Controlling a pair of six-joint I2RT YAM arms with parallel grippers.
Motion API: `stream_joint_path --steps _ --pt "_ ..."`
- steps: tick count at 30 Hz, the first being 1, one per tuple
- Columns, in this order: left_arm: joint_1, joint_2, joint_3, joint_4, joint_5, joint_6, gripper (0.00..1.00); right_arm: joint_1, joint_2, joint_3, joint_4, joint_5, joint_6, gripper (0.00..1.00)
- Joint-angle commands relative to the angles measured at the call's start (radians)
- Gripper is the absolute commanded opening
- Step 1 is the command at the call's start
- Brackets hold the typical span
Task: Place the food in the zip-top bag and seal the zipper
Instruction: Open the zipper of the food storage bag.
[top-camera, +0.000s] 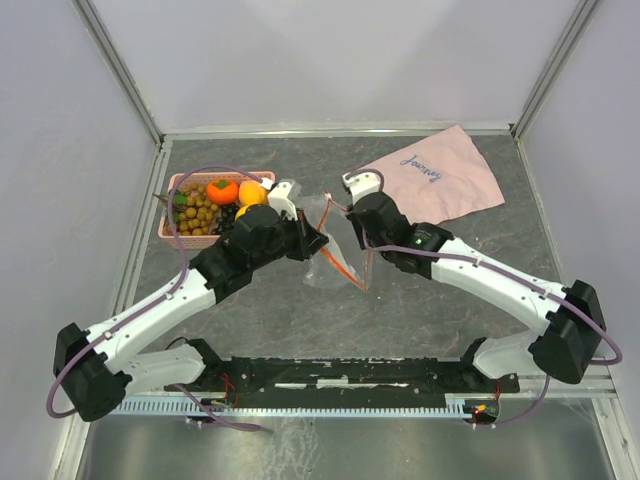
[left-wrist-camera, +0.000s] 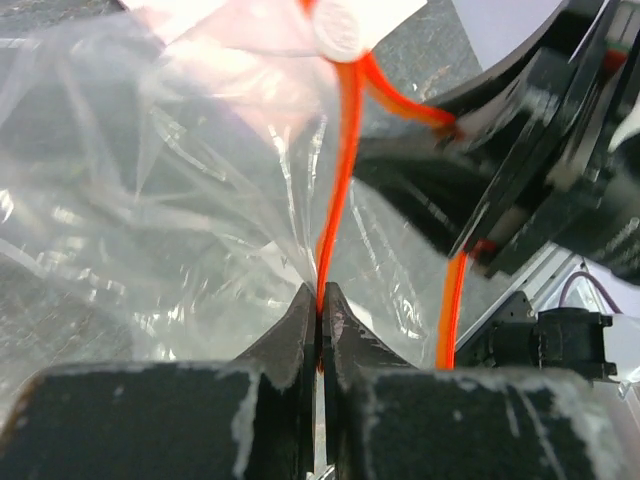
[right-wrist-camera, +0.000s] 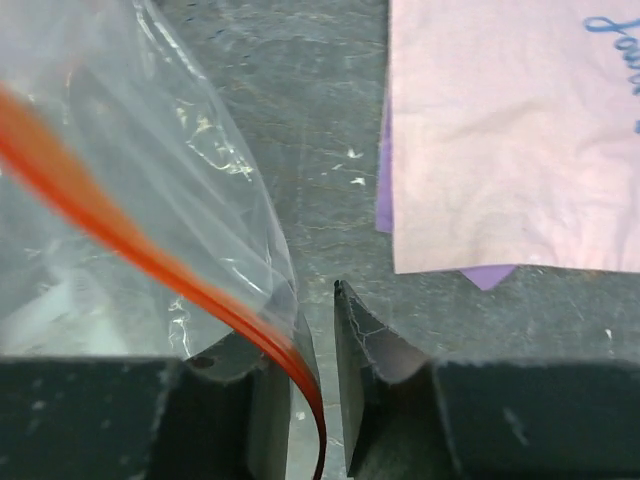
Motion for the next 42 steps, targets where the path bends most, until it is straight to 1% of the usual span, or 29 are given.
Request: stream_joint_path --steps 1,5,8,10,12,14,16,19,21,27,36,40,42 --pt "-0.004 -0.052 0.056 -0.074 -0.042 0.073 0.03 -0.048 -0.070 -0.017 0.023 0.111 0.037 0.27" --pt "-0.004 -0.064 0.072 -0.147 -0.052 0.088 0.03 -0.079 -0.094 -0.027 -0.024 0.190 0.077 0.19" --pt "-0.004 -0.064 0.080 -0.178 -0.072 0.094 0.03 -0.090 -0.110 -0.028 -0.054 0.220 0.089 0.19" --pt "-0.004 -0.057 0.080 -0.178 -0.073 0.095 0.03 -0.090 -0.119 -0.031 -0.052 0.181 0.073 0.24" --pt "-0.004 -0.037 0.083 -0.161 -0.049 0.095 0.03 -0.090 -0.132 -0.042 -0.022 0.091 0.046 0.35" --pt "-0.004 -0.017 0.088 -0.130 -0.009 0.098 0.03 -0.090 -0.149 -0.071 0.042 -0.030 0.018 0.42" --pt "-0.005 0.005 0.095 -0.104 0.026 0.105 0.03 -0.090 -0.161 -0.085 0.077 -0.104 -0.006 0.49" --pt "-0.009 0.029 0.112 -0.092 0.054 0.122 0.03 -0.090 -0.163 -0.080 0.093 -0.171 -0.043 0.58" --pt "-0.012 0.039 0.120 -0.092 0.063 0.135 0.03 -0.090 -0.158 -0.068 0.099 -0.197 -0.072 0.61" --pt "-0.017 0.053 0.139 -0.095 0.093 0.158 0.03 -0.090 -0.099 0.004 0.093 -0.266 -0.155 0.67" --pt "-0.031 0.067 0.163 -0.113 0.118 0.195 0.03 -0.091 -0.043 0.051 0.131 -0.357 -0.182 0.68" --pt "-0.033 0.070 0.163 -0.122 0.112 0.200 0.03 -0.097 -0.034 0.068 0.134 -0.448 -0.193 0.70" --pt "-0.035 0.069 0.162 -0.123 0.110 0.201 0.03 -0.104 -0.031 0.070 0.135 -0.470 -0.191 0.70"
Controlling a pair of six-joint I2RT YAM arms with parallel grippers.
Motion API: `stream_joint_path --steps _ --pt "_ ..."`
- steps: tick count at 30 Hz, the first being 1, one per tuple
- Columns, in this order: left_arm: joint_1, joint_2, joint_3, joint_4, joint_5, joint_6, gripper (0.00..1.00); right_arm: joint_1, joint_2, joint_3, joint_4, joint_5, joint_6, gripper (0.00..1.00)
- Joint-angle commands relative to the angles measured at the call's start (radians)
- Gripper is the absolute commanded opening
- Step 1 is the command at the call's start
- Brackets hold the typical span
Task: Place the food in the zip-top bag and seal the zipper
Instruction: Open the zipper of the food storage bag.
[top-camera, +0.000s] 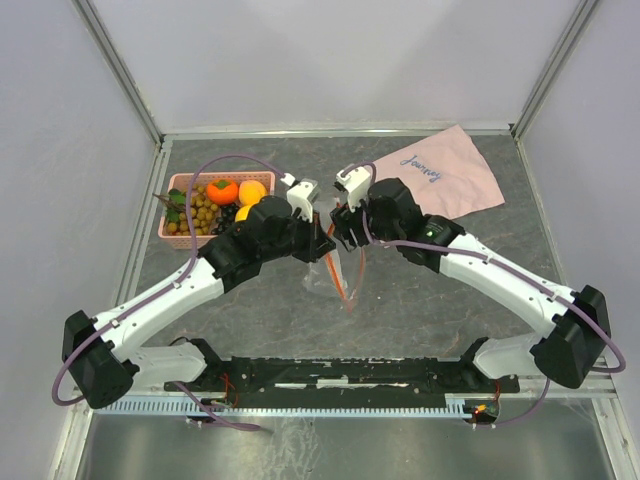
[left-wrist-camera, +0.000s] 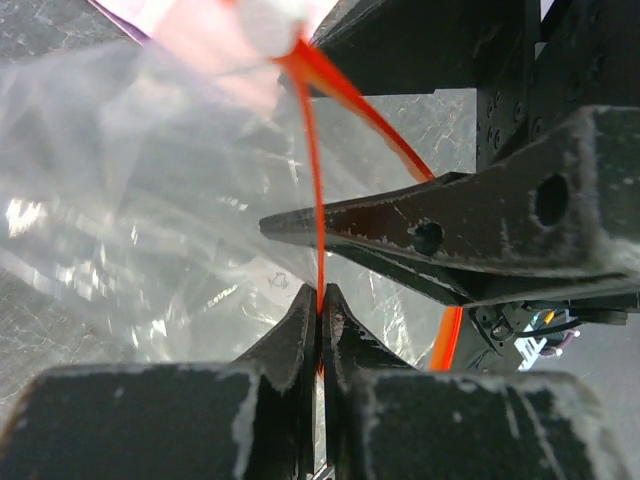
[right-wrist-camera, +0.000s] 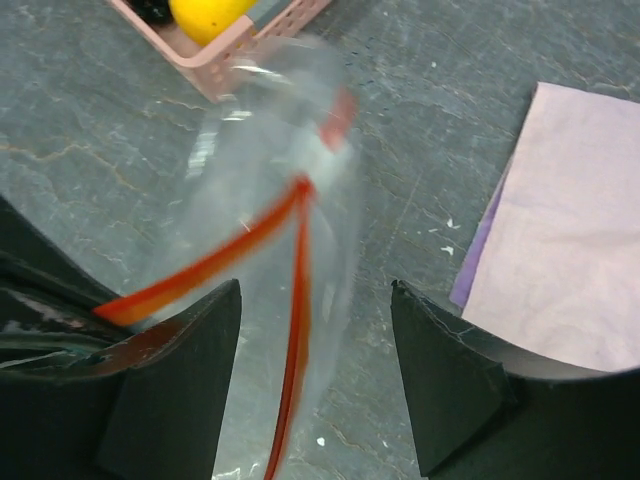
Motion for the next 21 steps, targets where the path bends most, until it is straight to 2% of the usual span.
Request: stream_joint_path --steps 1,5,12,14,17,21 --pt "-0.007 -0.005 0.041 0.023 0.019 0.050 0.03 -0.015 0.003 0.061 0.054 -0.092 -0.019 0.69" --pt "-0.008 -0.011 0.040 0.013 0.011 0.054 0.03 -0.031 0.003 0.058 0.044 -0.035 -0.013 0.62" --pt "-0.009 -0.020 0.036 -0.019 -0.041 0.067 0.03 -0.048 -0.027 0.042 -0.007 0.129 -0.008 0.42" --pt "-0.008 -0.014 0.039 -0.033 -0.057 0.074 0.03 -0.049 -0.039 0.034 -0.023 0.152 -0.015 0.32" --pt "-0.009 -0.002 0.048 -0.058 -0.086 0.082 0.03 -0.049 -0.056 0.014 -0.035 0.215 -0.013 0.12" --pt "-0.009 0.000 0.052 -0.066 -0.151 0.071 0.03 -0.048 -0.090 0.000 -0.050 0.325 0.043 0.02"
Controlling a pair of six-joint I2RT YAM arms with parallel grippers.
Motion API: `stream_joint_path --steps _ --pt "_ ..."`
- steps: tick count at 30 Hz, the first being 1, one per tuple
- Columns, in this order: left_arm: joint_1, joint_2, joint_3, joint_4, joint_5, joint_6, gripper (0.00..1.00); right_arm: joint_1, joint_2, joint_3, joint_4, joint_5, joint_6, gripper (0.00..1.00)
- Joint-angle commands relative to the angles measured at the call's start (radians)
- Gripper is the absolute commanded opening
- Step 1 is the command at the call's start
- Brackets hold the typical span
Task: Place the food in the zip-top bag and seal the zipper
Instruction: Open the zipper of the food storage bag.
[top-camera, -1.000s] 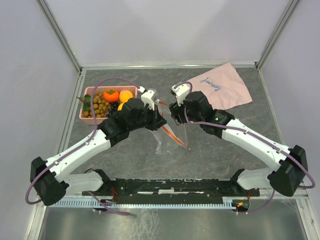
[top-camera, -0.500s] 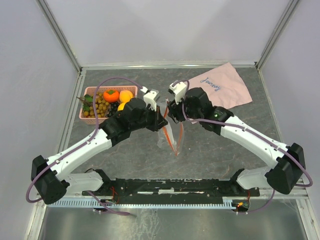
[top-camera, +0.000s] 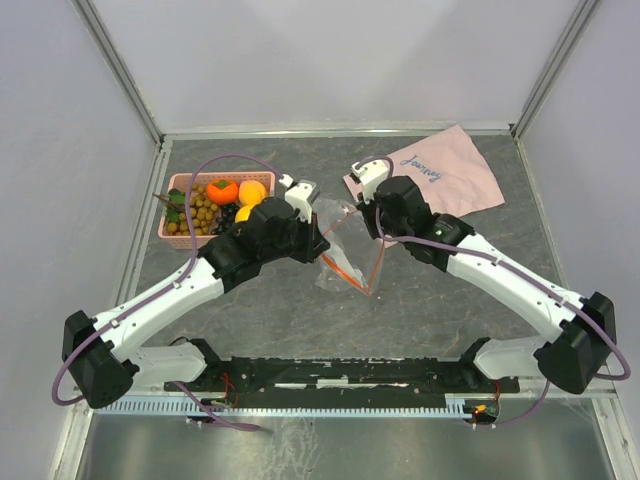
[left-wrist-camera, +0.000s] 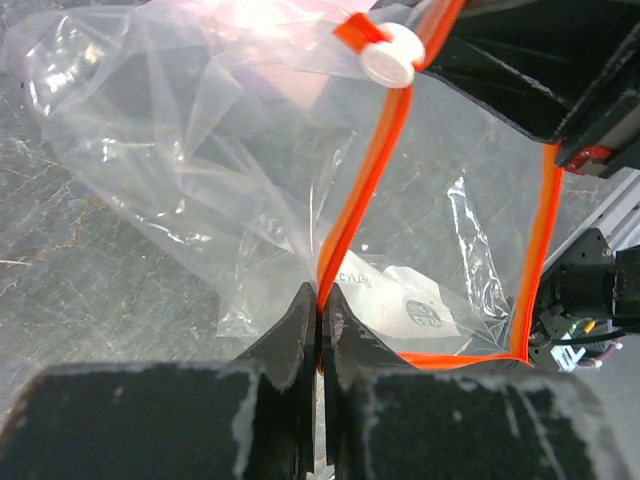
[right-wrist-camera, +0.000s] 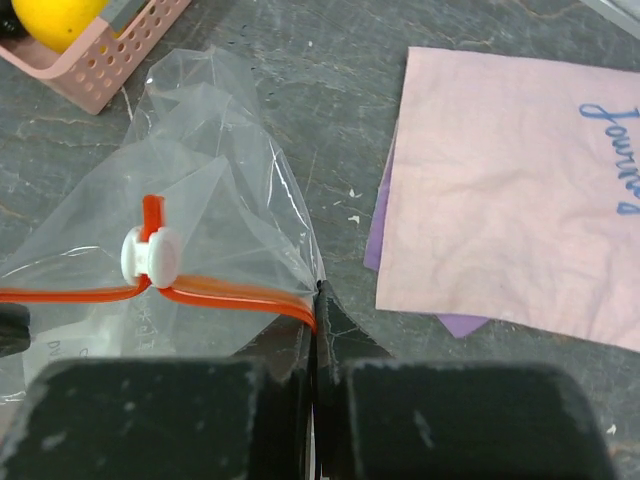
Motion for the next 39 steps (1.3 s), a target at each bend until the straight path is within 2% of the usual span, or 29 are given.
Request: stream_joint_path --steps 1,6,11,16,23,28,35,37,39 --pt "-0.004 0.000 0.048 -0.010 -0.091 0.035 0.03 -0.006 -0.075 -0.010 0.000 0.172 0.067 0.02" --pt "-0.007 0.033 0.040 0.067 -0.051 -0.040 0.22 0.006 -0.102 -0.043 0.033 0.177 0.154 0.02" --pt "-0.026 0.069 0.030 0.150 -0.040 -0.110 0.40 0.063 -0.081 -0.048 0.044 0.288 0.217 0.02" --pt "-0.052 0.080 0.006 0.223 -0.049 -0.159 0.48 0.101 -0.077 -0.063 0.071 0.387 0.263 0.02" --pt "-0.075 0.067 -0.047 0.308 -0.051 -0.225 0.61 0.111 -0.057 -0.075 0.081 0.440 0.300 0.02" --pt "-0.080 0.056 -0.090 0.366 -0.058 -0.271 0.65 0.113 -0.053 -0.082 0.089 0.445 0.316 0.02" --pt "-0.085 0.118 -0.084 0.405 -0.125 -0.277 0.65 0.117 -0.056 -0.083 0.089 0.417 0.329 0.02" --pt "-0.087 0.149 -0.074 0.416 -0.141 -0.277 0.63 0.118 -0.053 -0.082 0.080 0.412 0.330 0.02" --pt "-0.089 0.169 -0.064 0.411 -0.162 -0.264 0.56 0.118 -0.053 -0.084 0.065 0.429 0.324 0.02"
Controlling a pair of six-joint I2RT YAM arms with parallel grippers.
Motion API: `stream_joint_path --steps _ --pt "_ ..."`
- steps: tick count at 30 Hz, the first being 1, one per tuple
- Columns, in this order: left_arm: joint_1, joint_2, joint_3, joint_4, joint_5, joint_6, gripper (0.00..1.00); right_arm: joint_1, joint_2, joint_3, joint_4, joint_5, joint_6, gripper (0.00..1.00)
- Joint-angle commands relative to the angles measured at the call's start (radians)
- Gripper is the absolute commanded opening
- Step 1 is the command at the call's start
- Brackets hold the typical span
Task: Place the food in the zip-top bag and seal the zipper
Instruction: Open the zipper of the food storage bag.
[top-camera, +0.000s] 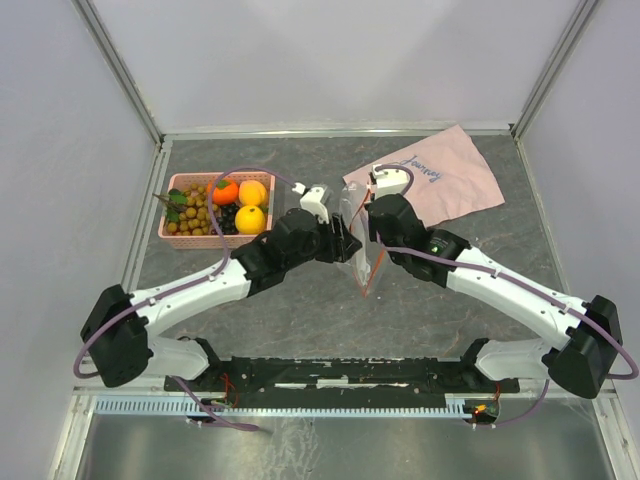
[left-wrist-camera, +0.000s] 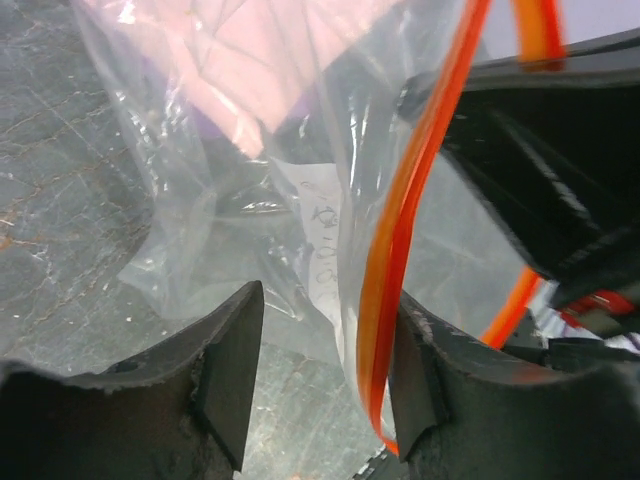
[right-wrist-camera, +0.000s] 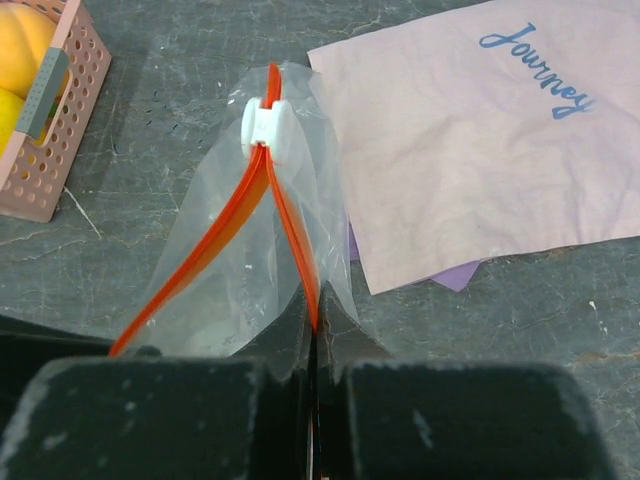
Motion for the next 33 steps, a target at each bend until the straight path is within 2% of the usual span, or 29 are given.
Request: stream_joint_path --steps 1,10,11,15,17,23,27,33 --pt "-0.009 0.048 0.043 0.046 -0.079 -0.017 0.51 0.005 -0.001 0.000 0.010 0.032 0.007 0.02" --pt "-0.009 -0.011 0.052 -0.126 -0.285 0.055 0.06 -0.019 -0.018 -0.019 -0.062 0.134 -0.043 0.02" --pt "-0.009 -0.018 0.051 -0.146 -0.311 0.061 0.03 -0.025 -0.021 -0.021 -0.067 0.134 -0.045 0.02" --pt "-0.007 -0.051 0.047 -0.188 -0.374 0.082 0.03 -0.042 -0.033 -0.029 -0.074 0.128 -0.057 0.02" --pt "-0.007 -0.064 0.046 -0.181 -0.346 0.092 0.05 -0.043 -0.041 -0.032 -0.057 0.087 -0.072 0.02" --pt "-0.008 -0.088 0.036 -0.116 -0.207 0.089 0.28 -0.044 -0.033 -0.027 -0.020 0.007 -0.069 0.02" --pt "-0.008 -0.110 0.036 -0.094 -0.158 0.082 0.45 -0.044 -0.012 -0.011 -0.022 0.018 -0.060 0.02" --pt "-0.007 -0.147 0.035 -0.086 -0.130 0.082 0.63 -0.044 -0.001 0.010 -0.046 0.073 -0.055 0.02"
